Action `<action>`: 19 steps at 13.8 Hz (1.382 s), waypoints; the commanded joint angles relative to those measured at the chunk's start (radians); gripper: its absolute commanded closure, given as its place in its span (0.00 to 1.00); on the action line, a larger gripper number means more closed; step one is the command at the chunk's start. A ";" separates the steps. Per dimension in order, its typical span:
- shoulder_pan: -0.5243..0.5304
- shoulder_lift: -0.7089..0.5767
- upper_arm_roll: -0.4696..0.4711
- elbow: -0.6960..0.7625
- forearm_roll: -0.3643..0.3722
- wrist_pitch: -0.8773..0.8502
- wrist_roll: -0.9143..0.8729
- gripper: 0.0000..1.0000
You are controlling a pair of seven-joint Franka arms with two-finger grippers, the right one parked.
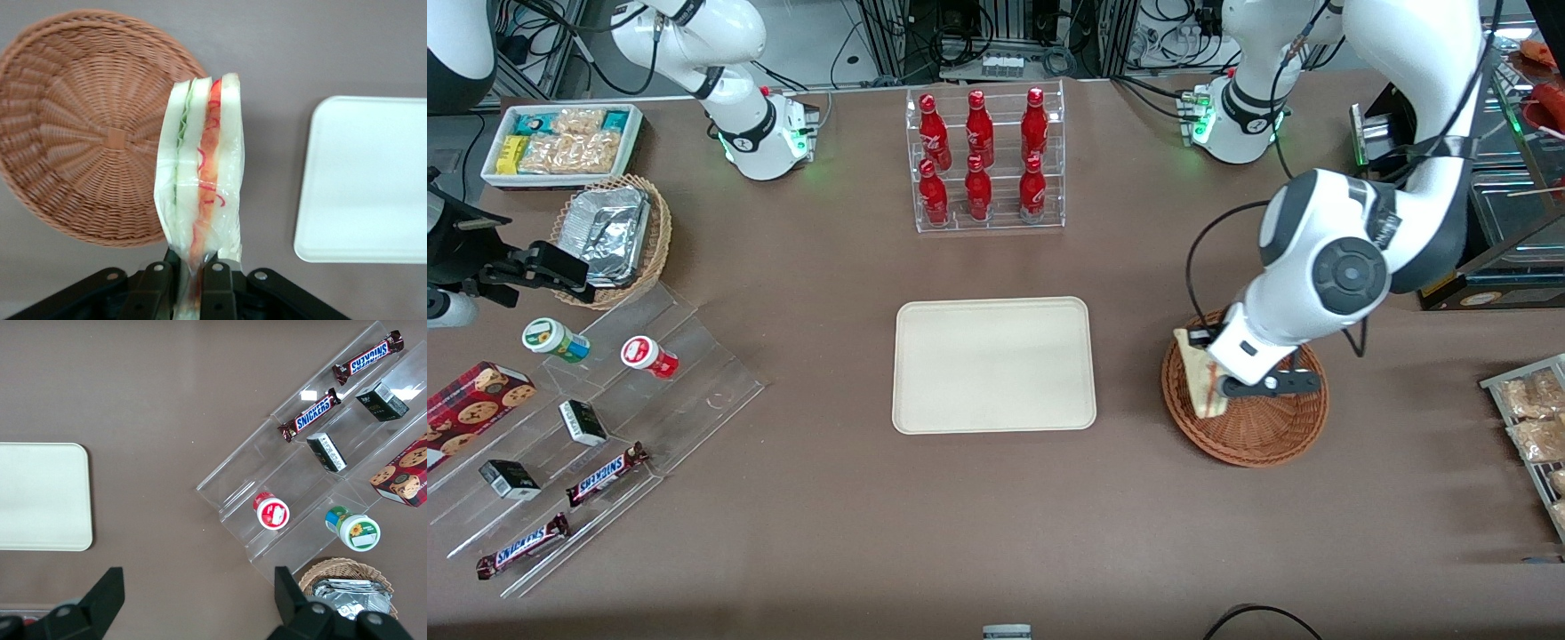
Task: Place sandwich from basket to tray
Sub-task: 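Lift the sandwich and carry it with the left gripper over the tray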
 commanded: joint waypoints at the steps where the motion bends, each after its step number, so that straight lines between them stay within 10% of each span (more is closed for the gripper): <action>1: -0.040 0.021 -0.024 0.038 0.016 -0.014 -0.034 1.00; 19: -0.347 0.349 -0.013 0.243 0.121 0.114 -0.269 1.00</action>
